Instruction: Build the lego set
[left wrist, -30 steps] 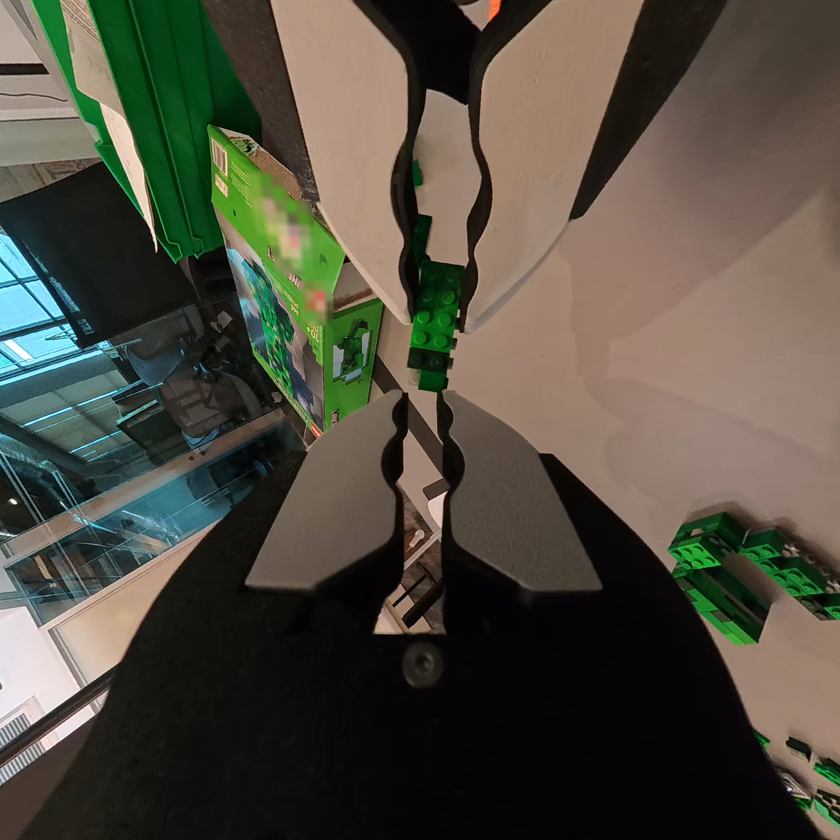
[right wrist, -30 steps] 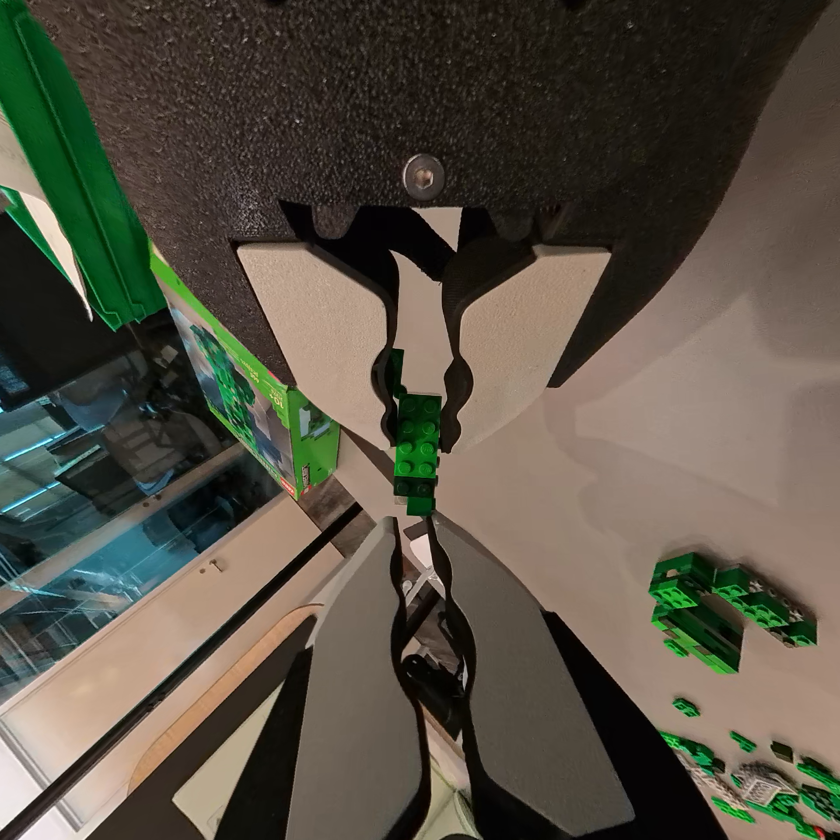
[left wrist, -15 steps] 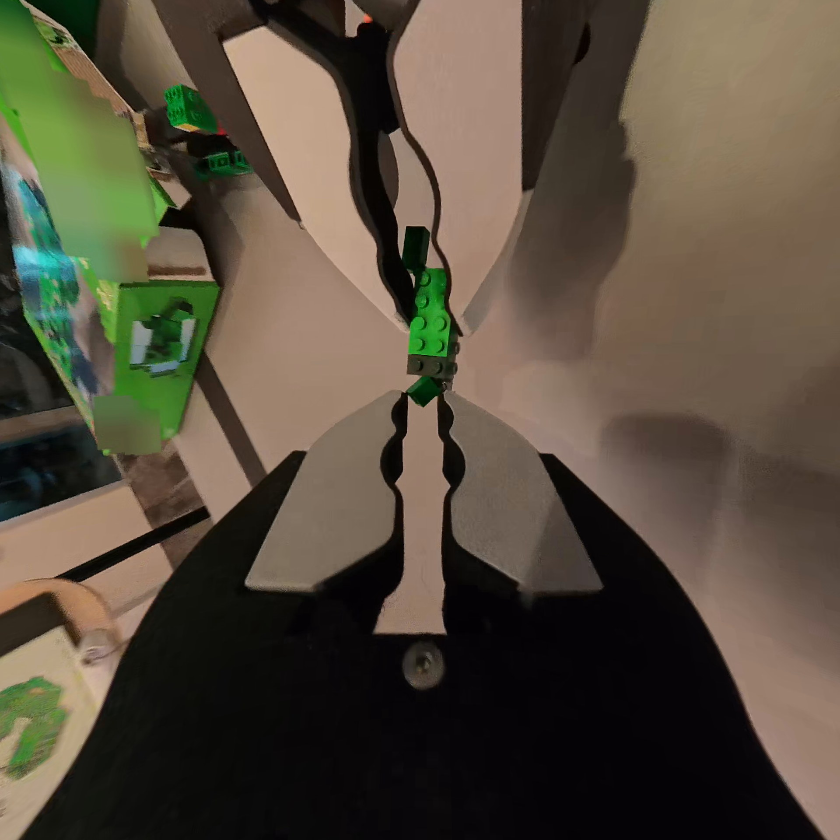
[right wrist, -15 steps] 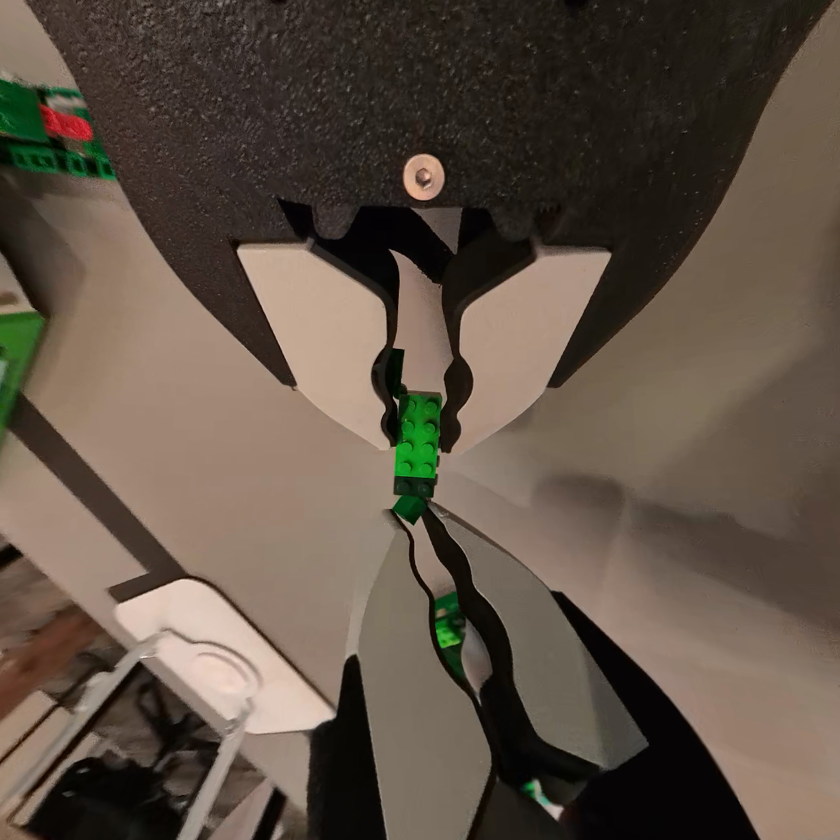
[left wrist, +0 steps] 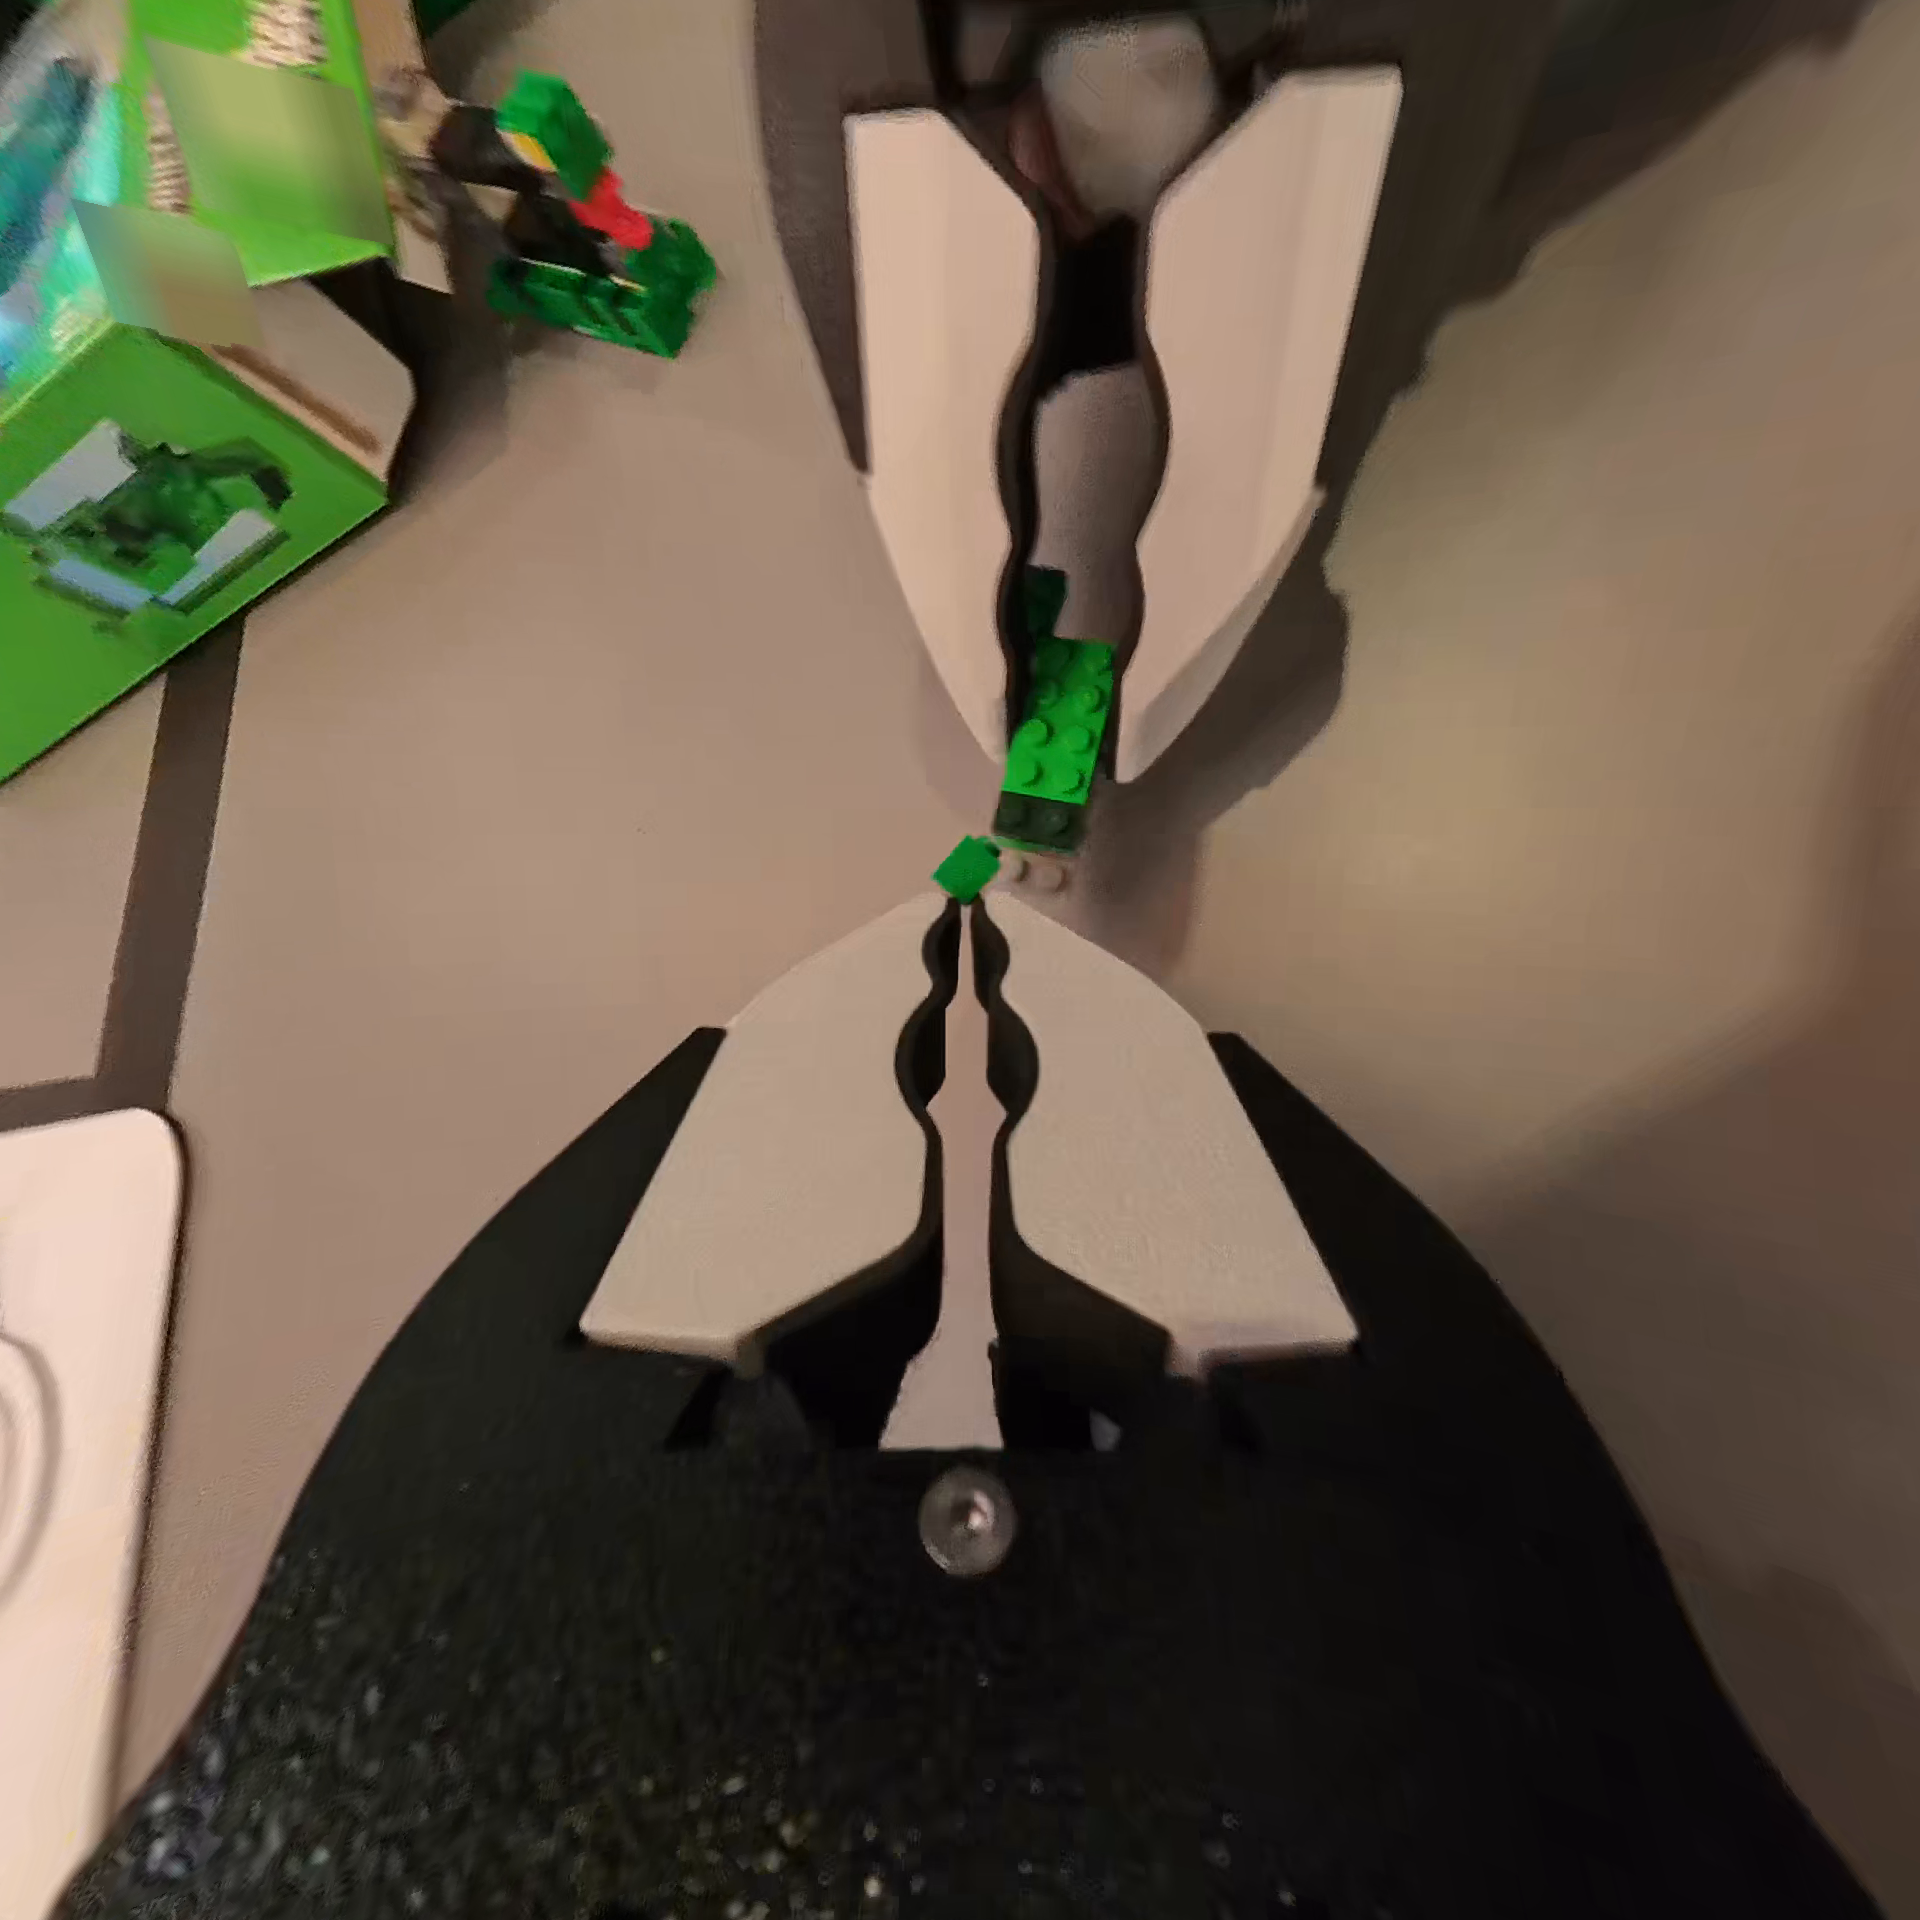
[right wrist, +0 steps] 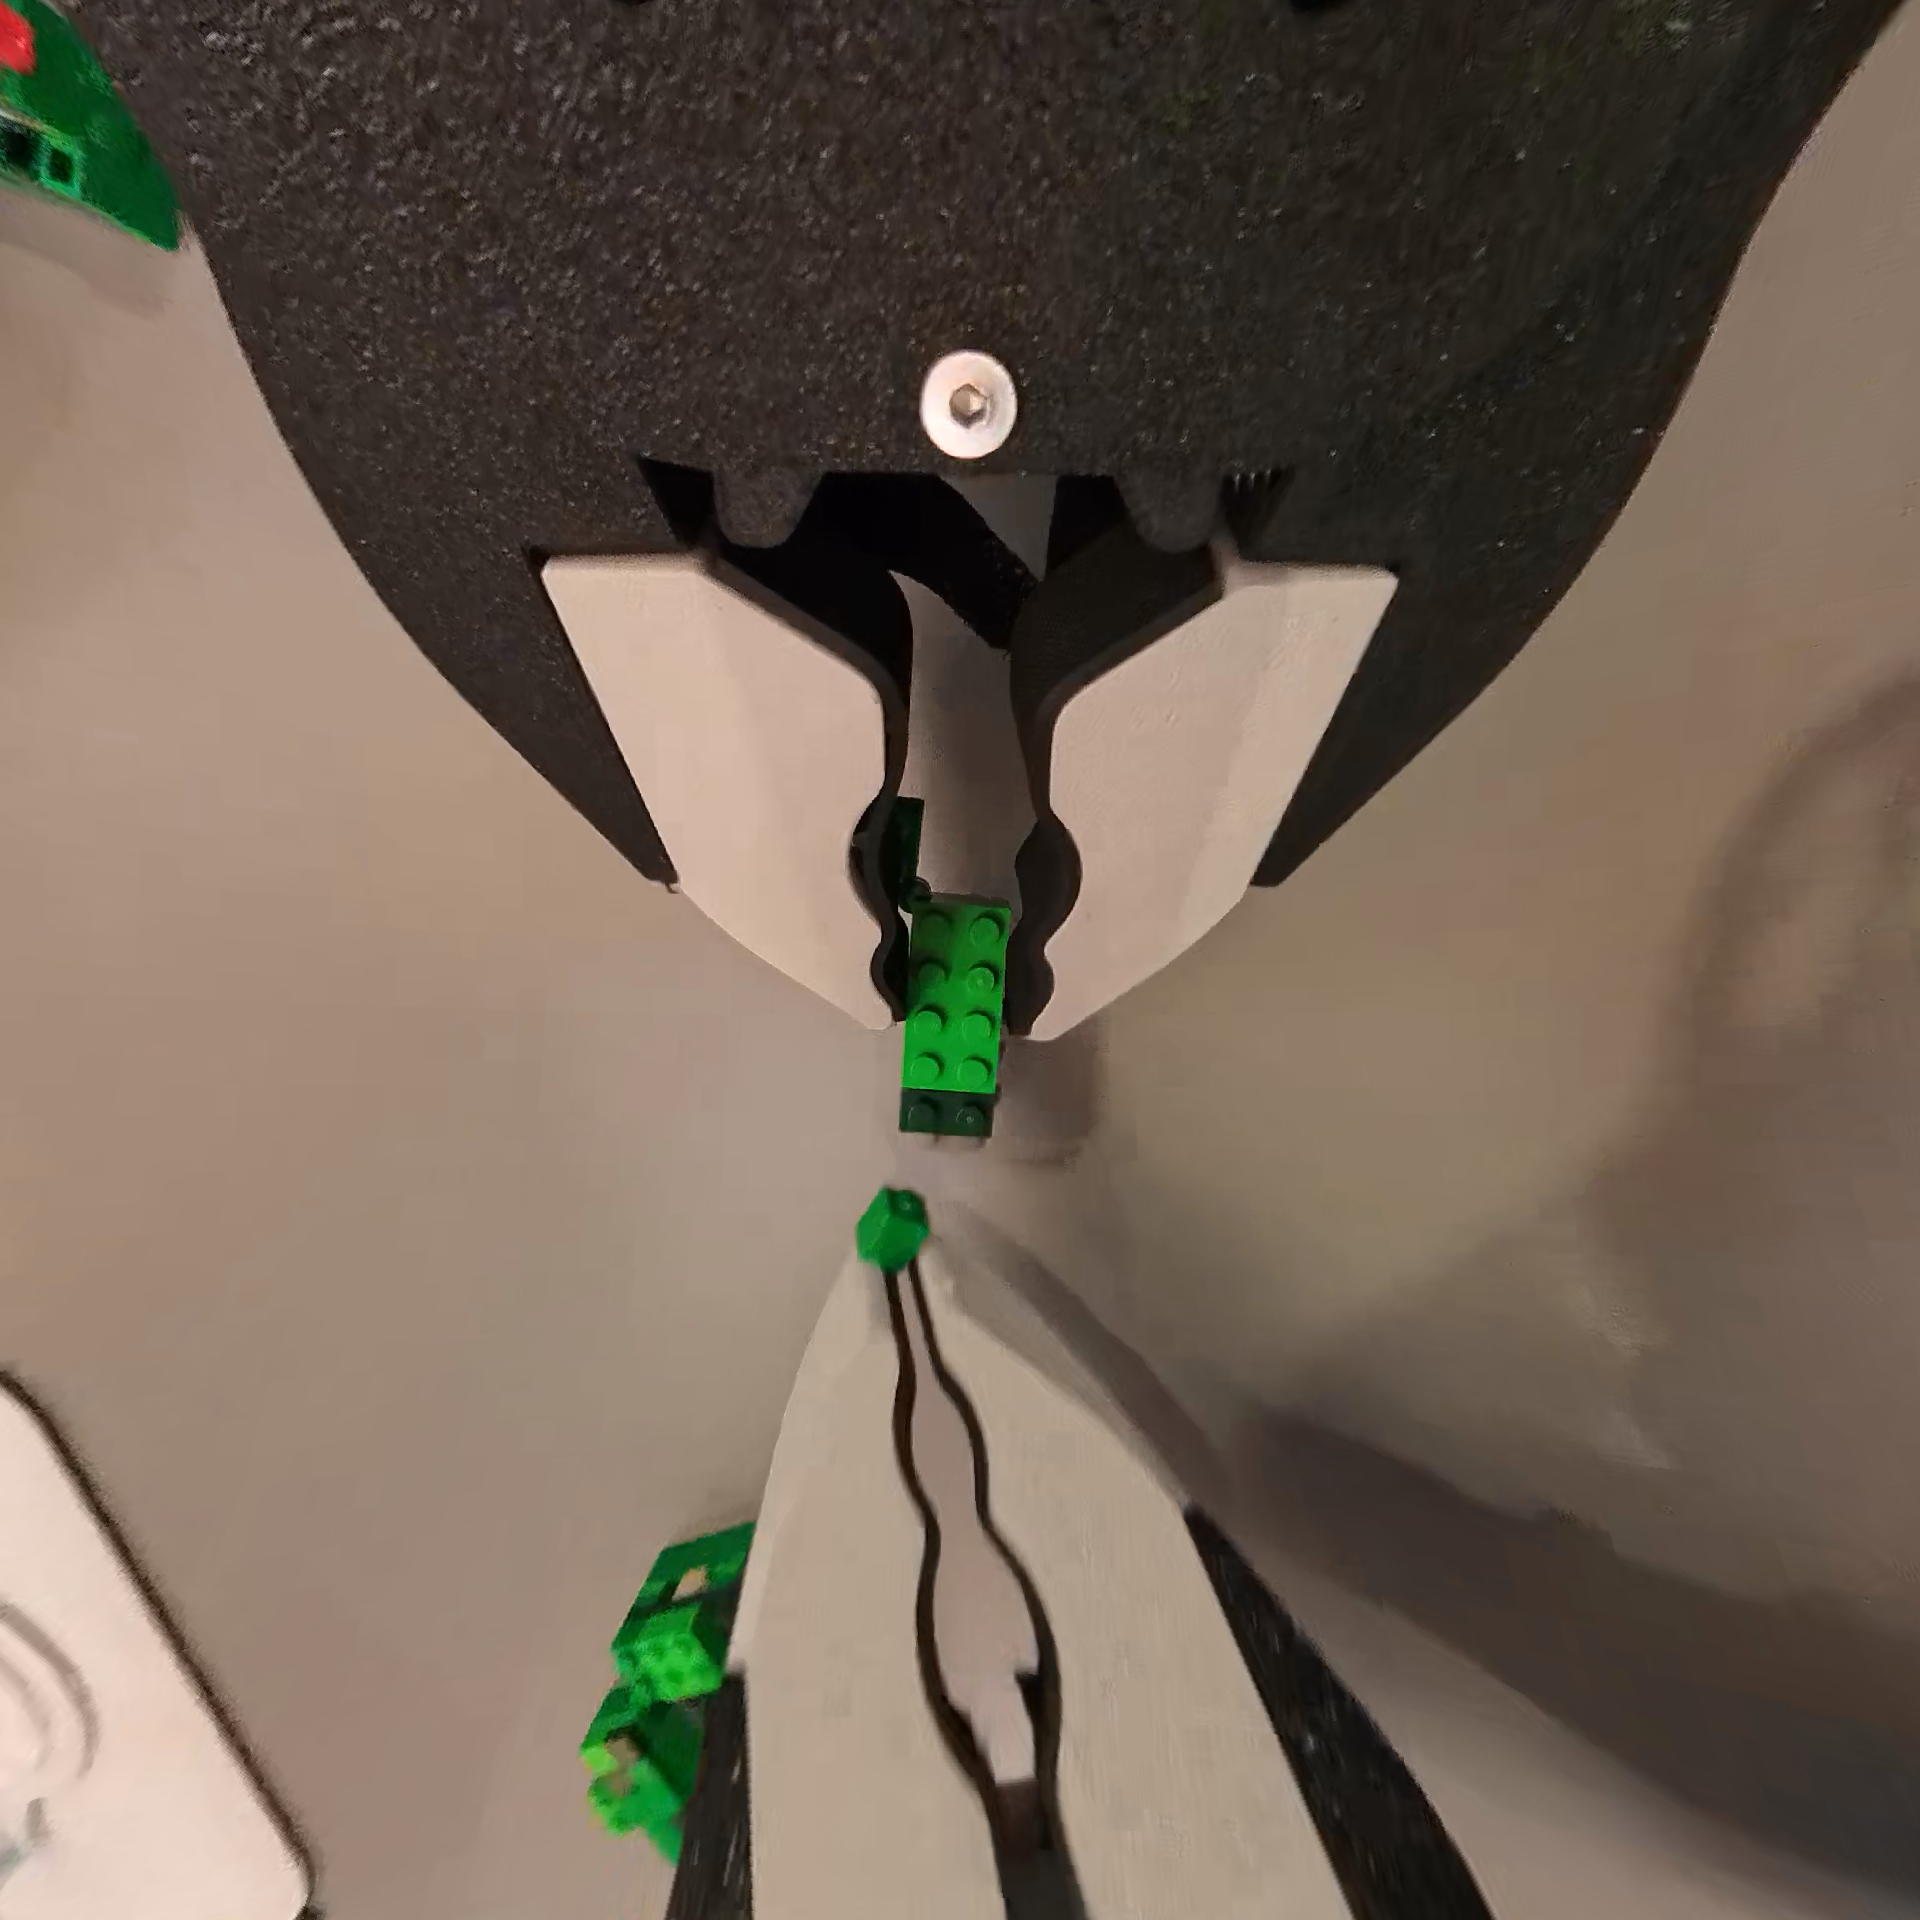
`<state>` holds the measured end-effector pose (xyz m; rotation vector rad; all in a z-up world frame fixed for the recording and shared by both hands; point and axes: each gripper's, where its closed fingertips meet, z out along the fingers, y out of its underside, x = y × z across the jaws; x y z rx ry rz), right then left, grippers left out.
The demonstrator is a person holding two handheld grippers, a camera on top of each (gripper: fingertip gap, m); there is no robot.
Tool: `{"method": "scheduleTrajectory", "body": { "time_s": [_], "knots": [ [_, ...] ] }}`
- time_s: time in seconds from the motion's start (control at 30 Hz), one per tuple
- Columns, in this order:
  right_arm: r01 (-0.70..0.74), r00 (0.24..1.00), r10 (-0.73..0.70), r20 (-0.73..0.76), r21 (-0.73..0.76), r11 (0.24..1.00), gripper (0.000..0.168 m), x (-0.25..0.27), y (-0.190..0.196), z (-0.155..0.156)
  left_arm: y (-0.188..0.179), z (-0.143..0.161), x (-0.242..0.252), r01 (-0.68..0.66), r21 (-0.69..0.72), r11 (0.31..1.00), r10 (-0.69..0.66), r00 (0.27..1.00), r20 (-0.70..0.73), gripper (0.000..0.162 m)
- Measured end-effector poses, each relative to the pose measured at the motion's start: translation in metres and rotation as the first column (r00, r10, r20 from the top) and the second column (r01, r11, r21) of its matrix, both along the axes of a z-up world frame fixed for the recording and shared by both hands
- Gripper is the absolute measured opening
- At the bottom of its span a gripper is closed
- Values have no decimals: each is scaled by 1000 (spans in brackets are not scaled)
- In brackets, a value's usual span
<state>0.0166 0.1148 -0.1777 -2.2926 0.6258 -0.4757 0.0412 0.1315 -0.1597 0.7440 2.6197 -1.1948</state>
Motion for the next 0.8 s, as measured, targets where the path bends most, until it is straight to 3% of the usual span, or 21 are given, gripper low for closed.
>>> {"method": "scheduleTrajectory", "body": {
  "time_s": [0.03,0.17,0.27,0.4,0.57,0.8],
  "knots": [
    [-4,1000,3,-25,-22,1000,17,-2,-1,-5,0,2,-1,-24,-34,999,22,999,-46,1],
    [-14,997,10,-72,-56,998,18,-4,0,-15,1,11,-4,-100,-134,986,70,974,-215,1],
    [-16,996,10,-91,-63,998,18,-5,3,-17,3,14,-3,-134,-155,979,90,961,-261,1],
    [19,1000,-19,-7,-64,998,34,3,-2,-7,3,19,-5,-148,-194,970,77,940,-333,1],
    [5,975,-37,219,142,990,16,12,17,43,0,23,-8,-158,-228,961,58,919,-390,1],
    [-2,961,-23,275,90,996,13,12,21,44,0,24,-14,-136,-234,963,28,909,-415,1]
  ]
}}
